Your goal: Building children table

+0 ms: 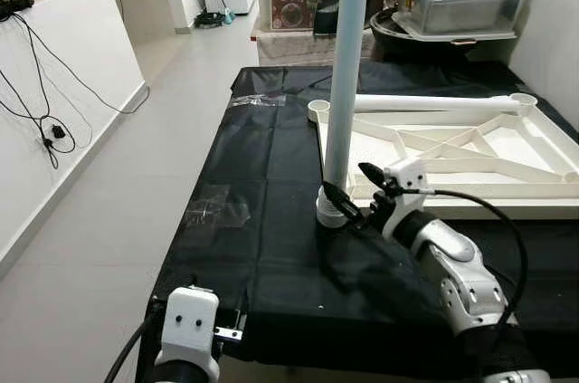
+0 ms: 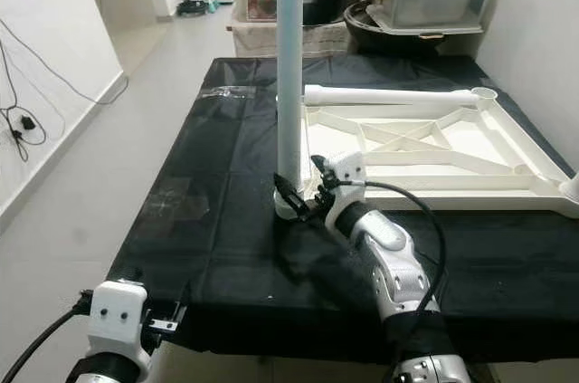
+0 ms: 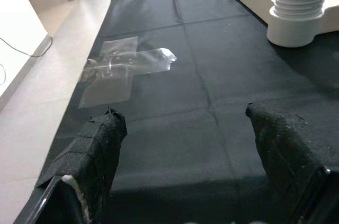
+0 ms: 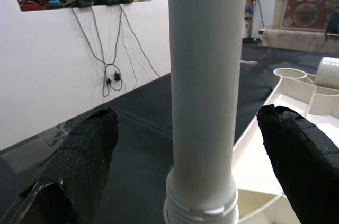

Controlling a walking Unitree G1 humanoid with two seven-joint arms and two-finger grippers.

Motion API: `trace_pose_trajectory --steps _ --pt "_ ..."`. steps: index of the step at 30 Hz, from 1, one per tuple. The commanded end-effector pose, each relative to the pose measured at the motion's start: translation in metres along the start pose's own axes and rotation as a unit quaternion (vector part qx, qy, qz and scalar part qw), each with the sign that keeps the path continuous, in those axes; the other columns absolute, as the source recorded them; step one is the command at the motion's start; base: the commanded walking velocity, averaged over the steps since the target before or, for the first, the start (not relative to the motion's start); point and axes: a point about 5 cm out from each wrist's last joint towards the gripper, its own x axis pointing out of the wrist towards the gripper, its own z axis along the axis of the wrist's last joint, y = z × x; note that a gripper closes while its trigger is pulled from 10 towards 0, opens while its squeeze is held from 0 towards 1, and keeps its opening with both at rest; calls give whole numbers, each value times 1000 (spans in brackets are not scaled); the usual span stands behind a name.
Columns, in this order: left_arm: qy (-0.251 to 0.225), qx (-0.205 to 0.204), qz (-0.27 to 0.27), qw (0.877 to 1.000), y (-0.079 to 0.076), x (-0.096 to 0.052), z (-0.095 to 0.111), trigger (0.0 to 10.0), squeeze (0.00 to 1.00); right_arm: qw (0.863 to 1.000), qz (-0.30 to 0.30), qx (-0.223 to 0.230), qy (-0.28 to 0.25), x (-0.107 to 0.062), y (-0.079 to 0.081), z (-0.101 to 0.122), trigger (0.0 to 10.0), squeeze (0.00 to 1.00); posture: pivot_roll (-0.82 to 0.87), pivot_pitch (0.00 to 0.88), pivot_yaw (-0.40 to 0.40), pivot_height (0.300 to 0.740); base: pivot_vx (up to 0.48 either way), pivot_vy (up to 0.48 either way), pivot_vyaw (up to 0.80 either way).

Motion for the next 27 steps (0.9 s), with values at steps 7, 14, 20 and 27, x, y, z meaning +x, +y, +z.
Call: trace_pose_trajectory --steps 7,14,20,27 --pt "11 7 -2 1000 -2 -3 -2 10000 0 1000 6 -1 6 9 -2 -2 10000 0 64 74 -4 740 0 0 0" --pt "10 7 -7 1000 -4 -3 -2 10000 0 1000 -3 -5 8 18 -3 -3 10000 0 72 77 -5 740 0 0 0" --pt "11 5 -9 1000 -6 -5 -1 10000 0 1000 -4 11 -3 30 -4 1 10000 0 76 81 -7 740 0 0 0" --pt "13 3 -10 1000 -7 -6 -2 10000 0 1000 5 21 -14 42 0 6 10000 0 82 92 -11 740 0 0 0"
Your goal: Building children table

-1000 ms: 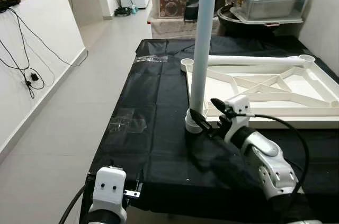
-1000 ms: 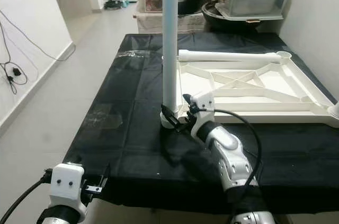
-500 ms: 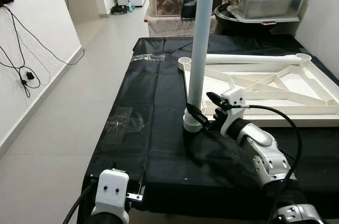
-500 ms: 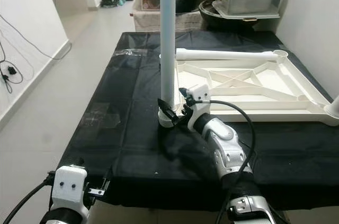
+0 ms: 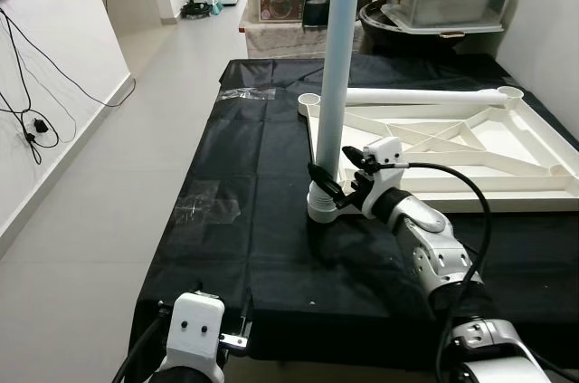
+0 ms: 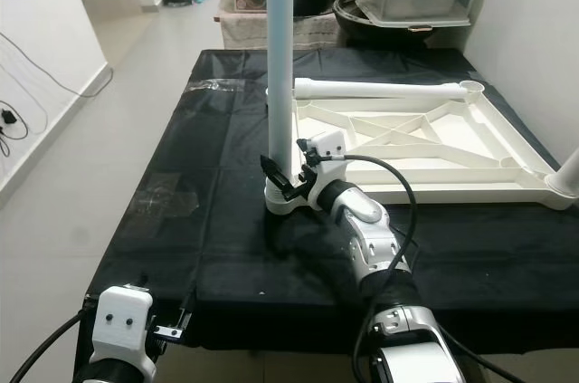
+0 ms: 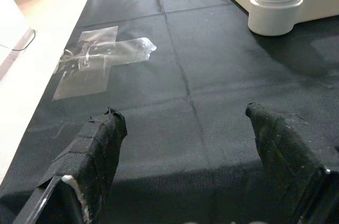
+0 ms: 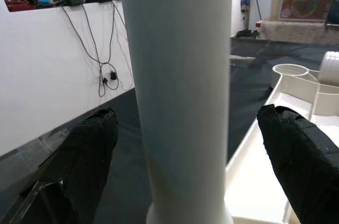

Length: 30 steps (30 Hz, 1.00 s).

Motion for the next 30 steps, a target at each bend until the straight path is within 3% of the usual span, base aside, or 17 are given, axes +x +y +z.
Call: trace_pose_trajectory --steps 1,15,30 --pt "7 7 4 1000 1 -2 0 10000 0 1000 5 7 -12 7 3 2 10000 0 83 92 -12 740 0 0 0" --pt "9 5 5 1000 0 -4 0 10000 0 1000 6 12 -17 24 8 5 10000 0 93 112 -22 740 0 0 0" --pt "9 6 4 1000 -2 -5 2 10000 0 1000 7 11 -27 37 1 18 10000 0 92 121 -23 740 0 0 0"
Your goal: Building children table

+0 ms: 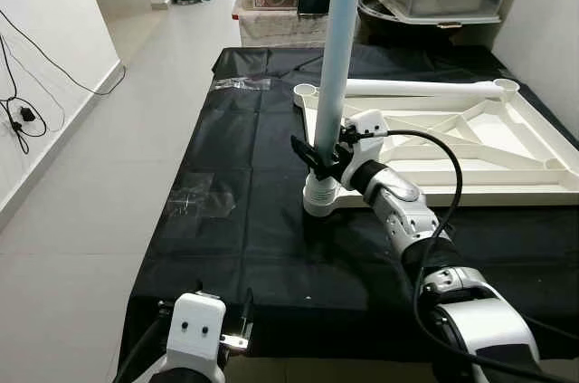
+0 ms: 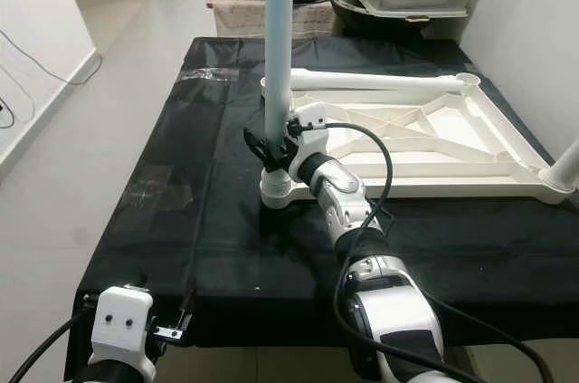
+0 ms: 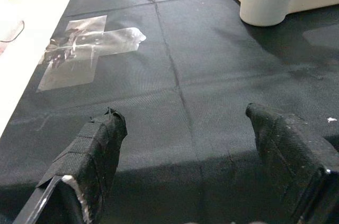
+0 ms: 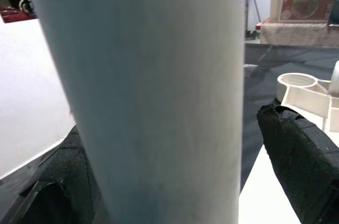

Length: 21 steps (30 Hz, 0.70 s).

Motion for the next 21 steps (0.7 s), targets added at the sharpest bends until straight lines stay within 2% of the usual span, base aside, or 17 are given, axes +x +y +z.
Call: trace_pose_trajectory --steps 1,21 --pt "5 5 3 1000 0 -2 -1 10000 0 1000 9 -2 -6 3 1 4 10000 0 92 121 -23 740 0 0 0" --pt "7 2 3 1000 -1 -3 0 10000 0 999 37 -5 -1 8 0 8 10000 0 94 131 -29 740 0 0 0"
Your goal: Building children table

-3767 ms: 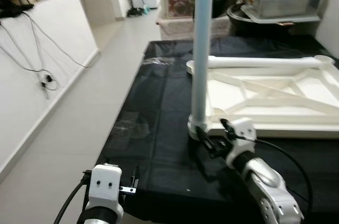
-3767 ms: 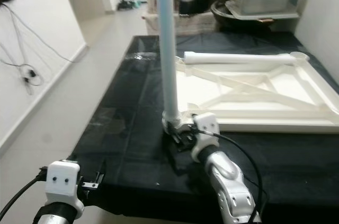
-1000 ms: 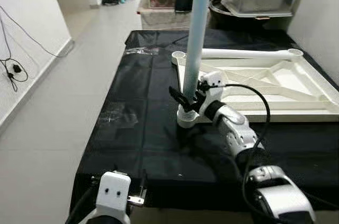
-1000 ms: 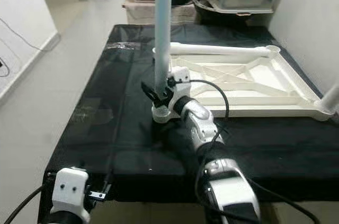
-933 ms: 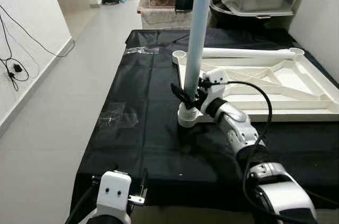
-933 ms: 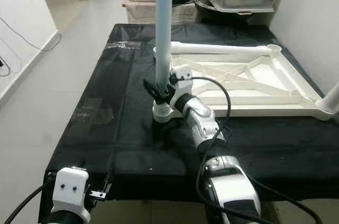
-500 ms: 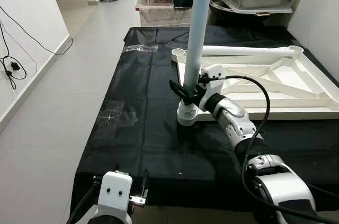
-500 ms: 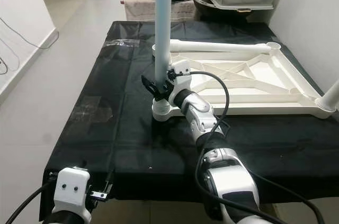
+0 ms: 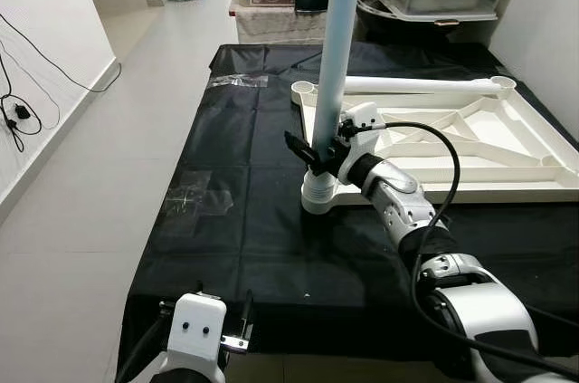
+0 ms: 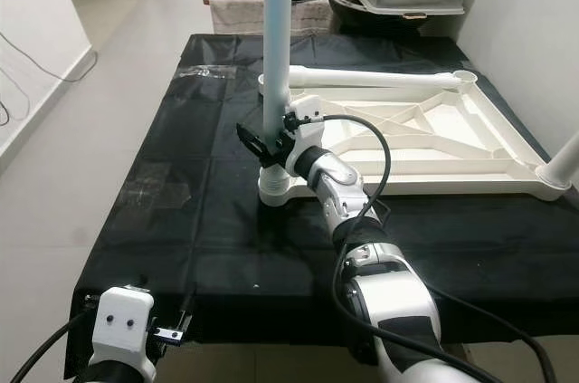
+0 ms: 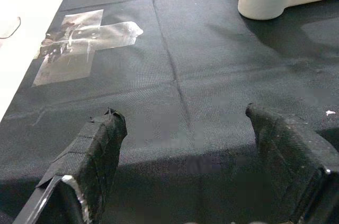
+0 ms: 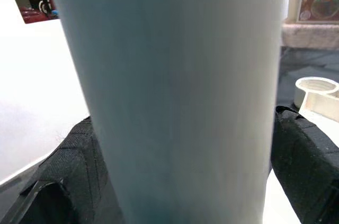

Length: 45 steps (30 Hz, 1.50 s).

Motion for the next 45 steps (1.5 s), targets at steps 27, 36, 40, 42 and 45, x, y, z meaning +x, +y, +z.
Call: trace_pose_trajectory --steps 27,36,40,42,45 --pt "4 3 -1 1000 -1 -2 1 10000 0 998 49 -24 26 4 -5 12 10000 0 98 134 -34 740 0 0 0" --pt "4 4 -1 1000 -1 -2 1 10000 0 998 48 -22 27 4 -6 12 0 0 99 132 -35 740 0 0 0" --pt "4 5 -2 1000 -2 -2 1 10000 0 998 50 -20 28 3 -6 10 0 0 98 130 -35 740 0 0 0" --pt "4 5 -2 1000 -2 -2 1 10000 0 998 50 -20 29 3 -6 10 0 0 98 130 -35 740 0 0 0" --pt "4 5 -3 1000 -2 -2 1 10000 0 998 53 -20 29 4 -4 9 0 0 98 128 -32 740 0 0 0"
